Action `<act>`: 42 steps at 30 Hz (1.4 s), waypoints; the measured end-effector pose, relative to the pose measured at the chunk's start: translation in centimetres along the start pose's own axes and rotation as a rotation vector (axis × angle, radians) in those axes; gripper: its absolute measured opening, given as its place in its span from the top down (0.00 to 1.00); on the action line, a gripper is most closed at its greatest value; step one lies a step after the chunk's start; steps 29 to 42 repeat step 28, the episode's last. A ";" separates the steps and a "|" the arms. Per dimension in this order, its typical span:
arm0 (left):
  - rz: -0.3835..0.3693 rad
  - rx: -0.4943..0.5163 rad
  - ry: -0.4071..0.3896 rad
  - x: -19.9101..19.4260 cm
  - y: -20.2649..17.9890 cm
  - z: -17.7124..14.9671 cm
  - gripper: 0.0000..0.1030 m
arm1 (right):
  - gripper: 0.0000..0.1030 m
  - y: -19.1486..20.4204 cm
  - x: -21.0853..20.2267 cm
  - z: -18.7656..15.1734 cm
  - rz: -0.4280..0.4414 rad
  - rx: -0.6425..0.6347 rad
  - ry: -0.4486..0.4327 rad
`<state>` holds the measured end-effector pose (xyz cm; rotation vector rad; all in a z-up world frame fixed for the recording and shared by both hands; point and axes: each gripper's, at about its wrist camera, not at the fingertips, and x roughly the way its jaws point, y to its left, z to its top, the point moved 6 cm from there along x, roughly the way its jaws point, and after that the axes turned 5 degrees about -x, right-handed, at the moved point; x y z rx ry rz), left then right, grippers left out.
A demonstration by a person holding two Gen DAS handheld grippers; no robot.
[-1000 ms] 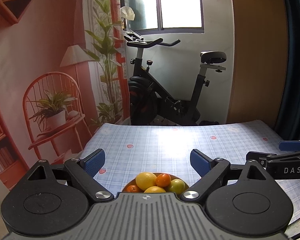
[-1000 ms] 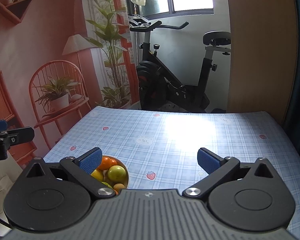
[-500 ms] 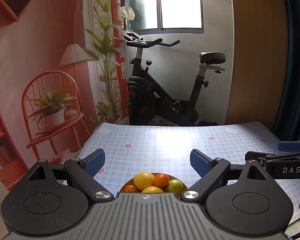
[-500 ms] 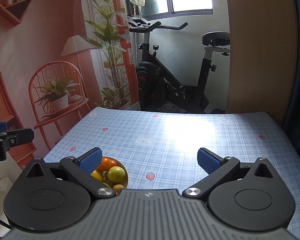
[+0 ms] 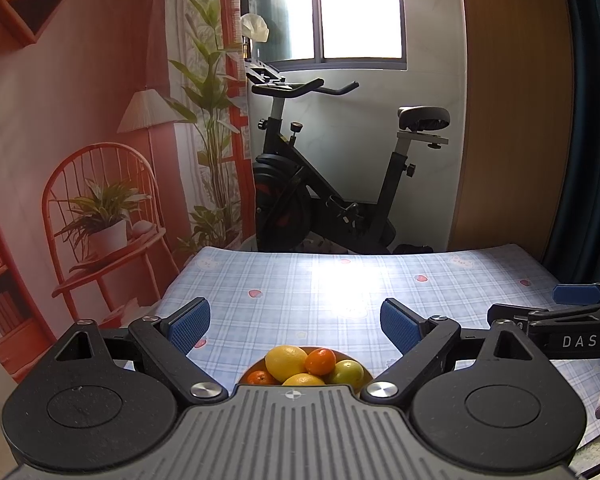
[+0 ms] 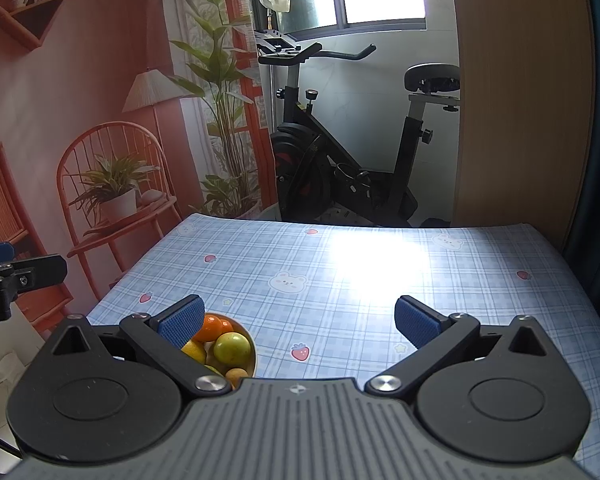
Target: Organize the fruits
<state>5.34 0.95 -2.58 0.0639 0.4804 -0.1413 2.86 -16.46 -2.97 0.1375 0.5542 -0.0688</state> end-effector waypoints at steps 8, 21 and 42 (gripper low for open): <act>-0.003 -0.001 -0.006 0.0 -0.2 0.0 0.09 | 0.00 0.0 0.0 0.0 0.000 0.001 0.001; -0.005 -0.006 -0.007 -0.1 -0.2 0.0 0.09 | 0.00 0.1 -0.1 -0.1 0.001 0.002 0.002; 0.001 -0.012 -0.013 -0.2 -0.5 0.1 0.09 | 0.00 0.1 -0.1 -0.1 0.000 0.005 0.002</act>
